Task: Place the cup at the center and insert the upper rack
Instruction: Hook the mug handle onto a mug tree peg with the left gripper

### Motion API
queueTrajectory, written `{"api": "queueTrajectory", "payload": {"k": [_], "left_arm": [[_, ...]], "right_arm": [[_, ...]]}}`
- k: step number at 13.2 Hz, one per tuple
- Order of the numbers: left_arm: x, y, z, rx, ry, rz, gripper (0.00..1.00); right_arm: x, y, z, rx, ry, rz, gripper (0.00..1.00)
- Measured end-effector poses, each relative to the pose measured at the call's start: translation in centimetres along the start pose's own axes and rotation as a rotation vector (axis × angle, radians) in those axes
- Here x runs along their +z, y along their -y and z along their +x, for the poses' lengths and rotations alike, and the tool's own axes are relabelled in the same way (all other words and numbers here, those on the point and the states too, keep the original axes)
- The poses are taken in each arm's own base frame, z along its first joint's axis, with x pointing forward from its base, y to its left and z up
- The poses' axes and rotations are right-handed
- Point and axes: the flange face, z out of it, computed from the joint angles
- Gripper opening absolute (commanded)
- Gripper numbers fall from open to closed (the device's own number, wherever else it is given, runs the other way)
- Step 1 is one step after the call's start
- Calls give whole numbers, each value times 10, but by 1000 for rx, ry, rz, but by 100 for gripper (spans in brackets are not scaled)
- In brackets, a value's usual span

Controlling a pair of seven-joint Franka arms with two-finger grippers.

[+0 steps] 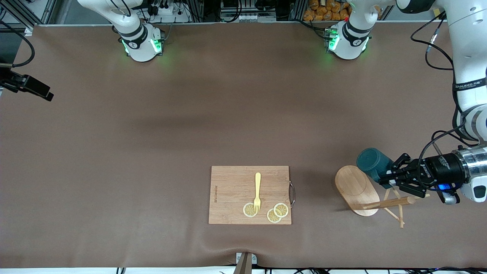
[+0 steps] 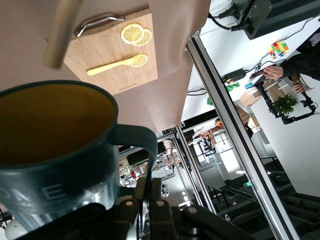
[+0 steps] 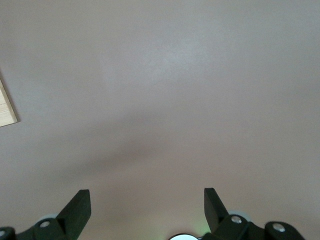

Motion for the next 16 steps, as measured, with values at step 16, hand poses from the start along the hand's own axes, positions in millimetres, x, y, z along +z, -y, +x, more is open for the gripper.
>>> {"api": "queueTrajectory", "payload": {"k": [16], "left_arm": [[-7,13,45,105,19,-29,0]], "right_arm": [[-2,20,3,-32,-36,47,100]]}}
